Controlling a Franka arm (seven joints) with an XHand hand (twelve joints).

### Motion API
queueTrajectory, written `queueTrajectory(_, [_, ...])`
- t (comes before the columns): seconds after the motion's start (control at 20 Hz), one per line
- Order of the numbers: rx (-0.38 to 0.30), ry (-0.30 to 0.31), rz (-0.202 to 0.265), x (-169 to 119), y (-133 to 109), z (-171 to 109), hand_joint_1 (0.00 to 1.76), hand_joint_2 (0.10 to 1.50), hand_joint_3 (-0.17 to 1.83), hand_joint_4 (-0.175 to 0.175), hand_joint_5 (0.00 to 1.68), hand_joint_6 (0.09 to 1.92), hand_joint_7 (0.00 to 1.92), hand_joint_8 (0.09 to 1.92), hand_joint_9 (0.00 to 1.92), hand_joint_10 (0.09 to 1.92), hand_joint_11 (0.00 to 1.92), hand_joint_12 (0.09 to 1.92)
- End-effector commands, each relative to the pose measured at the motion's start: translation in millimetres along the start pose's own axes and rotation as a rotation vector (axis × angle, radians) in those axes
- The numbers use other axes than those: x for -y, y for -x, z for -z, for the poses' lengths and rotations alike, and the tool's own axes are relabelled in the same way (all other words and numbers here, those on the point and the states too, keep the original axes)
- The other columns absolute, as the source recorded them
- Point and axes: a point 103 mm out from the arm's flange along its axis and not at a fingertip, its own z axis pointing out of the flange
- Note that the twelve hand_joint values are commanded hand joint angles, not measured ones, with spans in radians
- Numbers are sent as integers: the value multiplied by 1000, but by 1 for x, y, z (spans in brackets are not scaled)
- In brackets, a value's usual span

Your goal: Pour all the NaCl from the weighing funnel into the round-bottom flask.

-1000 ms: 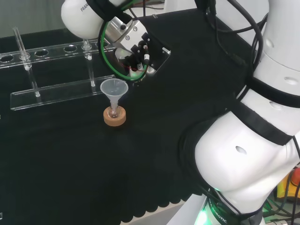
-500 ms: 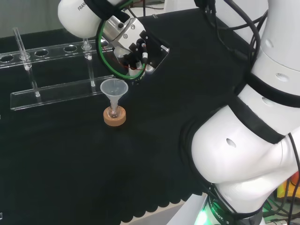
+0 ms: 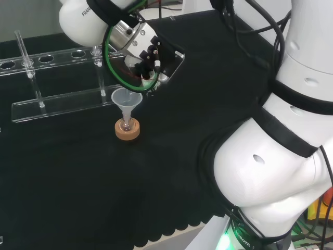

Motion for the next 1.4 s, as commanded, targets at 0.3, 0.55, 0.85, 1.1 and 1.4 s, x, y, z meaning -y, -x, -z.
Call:
queueTrajectory(0.3, [79,-43,-28,-3,-2,6,1091,1114,-175,150,1169,736,1337,375,1468,87,1030,903])
queueTrajectory(0.55, [115,-42,-35,-4,-3,12,1091,1114,-175,152,1169,736,1337,374,1468,87,1029,903])
queueTrajectory(0.85, [129,-50,-44,-6,-1,13,1091,1114,-175,153,1169,736,1336,373,1468,87,1029,904])
queueTrajectory(1.1, [131,-53,-44,-6,0,14,1091,1113,-175,153,1169,736,1334,371,1468,87,1028,904])
queueTrajectory(1.4, [134,-56,-41,-7,-1,13,1091,1113,-175,152,1170,735,1332,370,1468,87,1027,904])
